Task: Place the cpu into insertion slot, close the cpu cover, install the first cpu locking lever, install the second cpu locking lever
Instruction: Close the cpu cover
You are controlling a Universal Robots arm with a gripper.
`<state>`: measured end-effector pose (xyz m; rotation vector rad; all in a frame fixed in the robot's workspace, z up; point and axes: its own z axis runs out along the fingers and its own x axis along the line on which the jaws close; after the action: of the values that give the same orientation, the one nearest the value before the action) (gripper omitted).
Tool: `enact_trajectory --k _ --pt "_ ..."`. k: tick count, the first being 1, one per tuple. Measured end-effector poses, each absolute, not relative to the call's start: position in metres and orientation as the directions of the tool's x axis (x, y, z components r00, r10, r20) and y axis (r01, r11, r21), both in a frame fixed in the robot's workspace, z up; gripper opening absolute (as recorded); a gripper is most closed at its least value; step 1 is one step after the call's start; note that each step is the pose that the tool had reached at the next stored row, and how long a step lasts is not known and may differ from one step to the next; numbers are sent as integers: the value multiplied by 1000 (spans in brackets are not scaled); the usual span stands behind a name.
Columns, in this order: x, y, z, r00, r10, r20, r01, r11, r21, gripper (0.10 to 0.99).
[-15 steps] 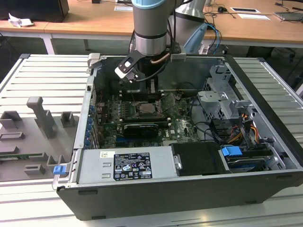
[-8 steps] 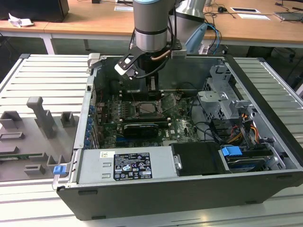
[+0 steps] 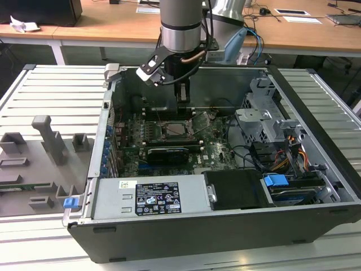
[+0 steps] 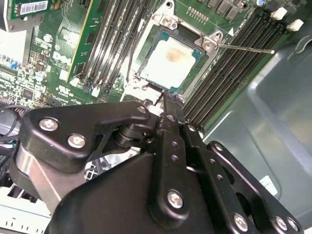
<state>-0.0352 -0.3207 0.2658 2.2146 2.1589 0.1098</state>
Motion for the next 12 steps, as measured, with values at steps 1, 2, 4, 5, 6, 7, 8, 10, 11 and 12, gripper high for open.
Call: enact_trajectory --k 1,2,4,5,6,7,8,10,11,12 --pt "-34 -321 266 25 1000 18 996 -26 83 106" --pt "-33 -321 266 25 1000 18 996 -26 83 106" --pt "-30 -321 265 25 1000 18 996 -26 83 106" --pt "-28 -321 265 25 1000 18 996 -26 83 106" --pt "-27 -321 265 25 1000 18 996 -26 83 106" --pt "-27 -321 265 25 1000 18 996 -26 83 106" --pt "-25 -321 265 25 1000 18 996 -26 83 106" --pt "-22 -321 265 25 1000 18 996 -26 83 106" --pt "-20 -321 265 25 1000 18 996 -26 83 106" --pt "-19 -321 265 25 1000 18 996 -26 83 106"
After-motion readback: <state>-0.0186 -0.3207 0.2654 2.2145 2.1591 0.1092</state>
